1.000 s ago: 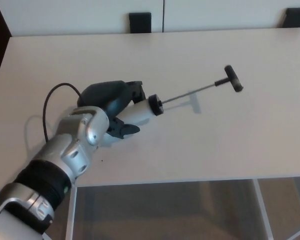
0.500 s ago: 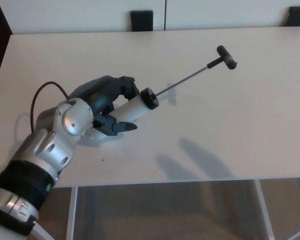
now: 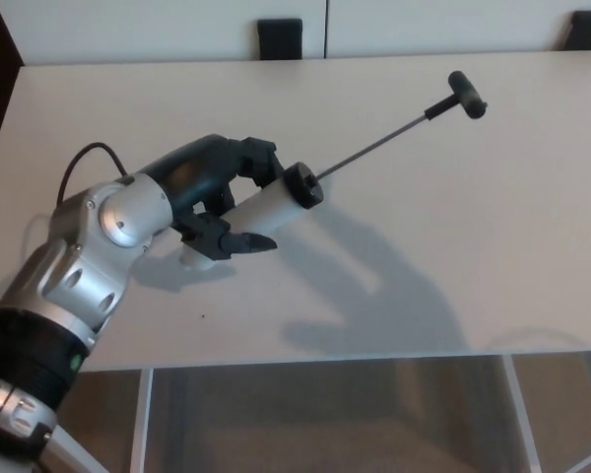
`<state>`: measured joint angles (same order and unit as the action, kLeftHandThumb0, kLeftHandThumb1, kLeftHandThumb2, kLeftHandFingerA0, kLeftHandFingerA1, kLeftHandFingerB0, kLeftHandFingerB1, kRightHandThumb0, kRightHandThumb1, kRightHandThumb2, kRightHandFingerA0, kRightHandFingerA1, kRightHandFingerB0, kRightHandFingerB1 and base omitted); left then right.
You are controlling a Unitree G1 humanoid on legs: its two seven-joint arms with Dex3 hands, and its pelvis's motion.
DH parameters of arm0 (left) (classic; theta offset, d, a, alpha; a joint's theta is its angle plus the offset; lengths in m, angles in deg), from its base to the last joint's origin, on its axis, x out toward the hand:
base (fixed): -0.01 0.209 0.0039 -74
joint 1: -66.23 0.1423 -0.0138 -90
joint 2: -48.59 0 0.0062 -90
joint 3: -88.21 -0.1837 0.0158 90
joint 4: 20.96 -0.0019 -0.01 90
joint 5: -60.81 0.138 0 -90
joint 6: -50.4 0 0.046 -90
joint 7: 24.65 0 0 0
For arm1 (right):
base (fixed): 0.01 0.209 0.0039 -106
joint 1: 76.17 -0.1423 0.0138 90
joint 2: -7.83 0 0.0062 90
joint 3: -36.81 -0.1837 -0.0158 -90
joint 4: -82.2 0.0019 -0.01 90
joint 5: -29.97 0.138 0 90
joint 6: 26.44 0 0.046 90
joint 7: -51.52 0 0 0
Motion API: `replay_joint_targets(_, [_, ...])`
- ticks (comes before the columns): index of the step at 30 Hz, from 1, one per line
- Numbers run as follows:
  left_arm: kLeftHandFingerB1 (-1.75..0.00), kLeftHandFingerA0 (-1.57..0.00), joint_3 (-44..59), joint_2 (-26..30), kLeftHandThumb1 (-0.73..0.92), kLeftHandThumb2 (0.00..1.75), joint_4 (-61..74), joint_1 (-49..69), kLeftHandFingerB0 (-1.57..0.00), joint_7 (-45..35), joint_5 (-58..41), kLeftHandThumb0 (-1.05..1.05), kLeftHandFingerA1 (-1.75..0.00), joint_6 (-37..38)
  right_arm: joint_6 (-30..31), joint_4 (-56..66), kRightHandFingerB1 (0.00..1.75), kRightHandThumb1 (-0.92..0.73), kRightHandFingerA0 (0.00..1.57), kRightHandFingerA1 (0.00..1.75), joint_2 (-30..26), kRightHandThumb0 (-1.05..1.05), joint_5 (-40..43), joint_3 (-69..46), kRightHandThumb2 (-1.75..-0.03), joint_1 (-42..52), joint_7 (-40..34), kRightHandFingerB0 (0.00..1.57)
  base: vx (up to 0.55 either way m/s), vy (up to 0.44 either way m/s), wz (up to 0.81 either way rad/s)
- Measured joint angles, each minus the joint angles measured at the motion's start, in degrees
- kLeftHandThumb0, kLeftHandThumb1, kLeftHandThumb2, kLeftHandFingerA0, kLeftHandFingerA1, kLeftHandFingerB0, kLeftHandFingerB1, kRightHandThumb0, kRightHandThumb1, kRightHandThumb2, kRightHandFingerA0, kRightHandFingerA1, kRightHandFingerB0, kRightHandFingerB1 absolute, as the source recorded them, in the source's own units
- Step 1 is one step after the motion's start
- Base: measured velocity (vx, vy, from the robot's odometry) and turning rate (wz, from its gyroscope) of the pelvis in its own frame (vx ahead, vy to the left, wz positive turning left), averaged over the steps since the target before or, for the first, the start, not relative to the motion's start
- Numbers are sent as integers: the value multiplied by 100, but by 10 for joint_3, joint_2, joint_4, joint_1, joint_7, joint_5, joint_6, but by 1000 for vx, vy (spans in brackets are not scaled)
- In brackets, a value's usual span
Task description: The robot walks towards a desk on which an air pump is kept in the middle. It lifts it up and holds it with its left hand and uses its right hand to compress it by pushing its handle inwards.
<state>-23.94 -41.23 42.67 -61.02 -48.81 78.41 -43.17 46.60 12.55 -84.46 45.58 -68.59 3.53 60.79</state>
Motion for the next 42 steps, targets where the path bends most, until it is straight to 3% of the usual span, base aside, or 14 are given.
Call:
replay_joint_targets(3, [-136,-93,1,3,80,73,11,2,-71,-17,-7,-10,-163,0,23,-34,22,-79,8,25,0,-89,-6,26,-113,-34,3,9,0,0,0])
replay_joint_targets(4, [-141,-88,1,4,81,72,14,3,-69,-21,-9,-12,-165,0,29,-43,21,-79,0,21,0,-88,-7,32,-116,-43,4,9,0,0,0])
replay_joint_targets(11, [-142,-85,1,17,80,68,29,14,-67,-54,-19,-13,-164,0,78,-123,15,-77,0,17,0,-89,-19,79,-116,-108,10,1,0,0,0])
replay_joint_targets(12, [-140,-86,1,18,79,66,30,15,-65,-56,-20,-15,-164,0,82,-130,20,-72,0,20,0,-84,-20,82,-113,-113,11,5,0,0,0])
replay_joint_targets(16, [-139,-85,1,26,80,67,46,21,-63,-72,-22,-12,-162,0,114,-183,24,-77,4,27,3,-85,-22,106,-112,-146,15,10,0,0,0])
replay_joint_targets(22, [-144,-81,0,45,83,64,71,32,-61,-94,-23,-11,-166,2,153,-253,22,-80,4,22,19,-87,-21,129,-112,-177,19,11,0,0,0])
replay_joint_targets(23, [-136,-84,-2,51,82,67,79,37,-63,-101,-23,-14,-157,2,165,-270,22,-77,9,26,25,-86,-21,134,-89,-181,21,7,0,0,0])
replay_joint_targets(25, [-136,-84,-5,58,82,67,86,41,-63,-108,-23,-14,-157,3,177,-286,22,-77,9,26,31,-86,-20,139,-89,-184,23,7,0,0,0])
replay_joint_targets(26, [-140,-79,-6,62,81,64,90,44,-61,-112,-23,-13,-162,4,184,-295,23,-80,9,27,34,-87,-20,141,-112,-185,24,9,0,0,0])
replay_joint_targets(42, [-137,-89,-15,81,83,71,130,77,-69,-159,-24,-9,-162,12,270,-337,24,-72,0,25,100,-85,7,134,-110,-156,46,13,0,0,0])
